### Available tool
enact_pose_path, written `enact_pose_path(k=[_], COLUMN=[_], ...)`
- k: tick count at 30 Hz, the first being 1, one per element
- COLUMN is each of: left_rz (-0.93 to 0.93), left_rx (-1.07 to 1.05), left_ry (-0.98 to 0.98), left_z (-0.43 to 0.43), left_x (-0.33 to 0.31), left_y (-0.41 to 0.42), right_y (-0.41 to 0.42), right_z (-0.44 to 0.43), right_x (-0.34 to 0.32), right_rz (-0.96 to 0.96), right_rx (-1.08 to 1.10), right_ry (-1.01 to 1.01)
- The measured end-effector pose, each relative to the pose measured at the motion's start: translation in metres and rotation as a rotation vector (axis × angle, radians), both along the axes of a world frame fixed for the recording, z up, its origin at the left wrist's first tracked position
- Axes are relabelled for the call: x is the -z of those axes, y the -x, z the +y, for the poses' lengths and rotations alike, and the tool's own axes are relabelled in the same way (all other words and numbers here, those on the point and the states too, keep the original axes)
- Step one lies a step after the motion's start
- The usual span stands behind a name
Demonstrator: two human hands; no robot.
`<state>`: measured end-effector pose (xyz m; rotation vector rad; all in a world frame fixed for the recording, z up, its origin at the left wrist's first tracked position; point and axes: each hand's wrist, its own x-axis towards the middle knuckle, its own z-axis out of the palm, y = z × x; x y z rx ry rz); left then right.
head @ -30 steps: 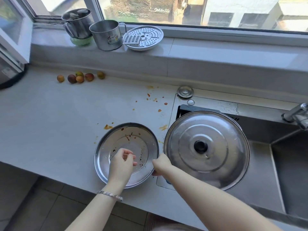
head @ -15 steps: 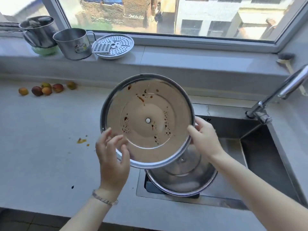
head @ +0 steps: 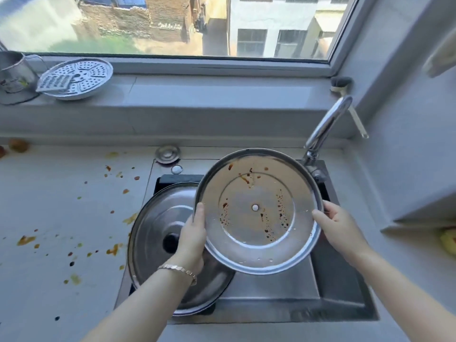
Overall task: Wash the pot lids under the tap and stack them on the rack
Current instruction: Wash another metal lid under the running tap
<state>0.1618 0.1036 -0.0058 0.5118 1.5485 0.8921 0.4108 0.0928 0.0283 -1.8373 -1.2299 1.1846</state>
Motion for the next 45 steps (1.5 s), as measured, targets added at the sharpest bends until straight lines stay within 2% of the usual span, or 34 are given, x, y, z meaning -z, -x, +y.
enact_pose_path(k=[6,8,13,17,22,33,42,43,45], left_rz=[0.208,0.215,0.273,0.341,0.417,0.405,0.382,0.384,0.389], left_rx=[-0.159,-0.213,-0.284,-0.248,-0.187,-0.13,-0.108,-0.108,-0.111], left_ry=[0.052,0.055,0.028,-0.015,-0.04,-0.044,-0.02,-0.019,-0.019], left_z=[0.01,0.011,0.011,0.017,0.025,0.039,0.041,0.042,0.043], left_x=[0.016,0.018,0.014,0.007,0.005,0.0,0.004,0.005,0.006], left_y=[-0.058,-0.069,-0.081,-0.085,-0.084,-0.086,-0.087,-0.088,-0.09], right_y=[-0.059,-0.07,-0.072,-0.073,-0.08,-0.081,-0.088,-0.086,-0.082], right_z=[0.044,0.068,0.122,0.146,0.152,0.151,0.149,0.149,0.147], right_x=[0.027,0.038,0.066,0.075,0.079,0.087,0.09,0.09,0.089], right_rz=[0.017,-0.013,0.081,0.079,0.056,0.075,0.045,-0.002,-0.277], right_rx=[-0.016,-0.016,0.092,0.176,0.136,0.199,0.127,0.118,0.136], right_ry=[0.214,0.299,0.46,0.472,0.512,0.48,0.478,0.477,0.379])
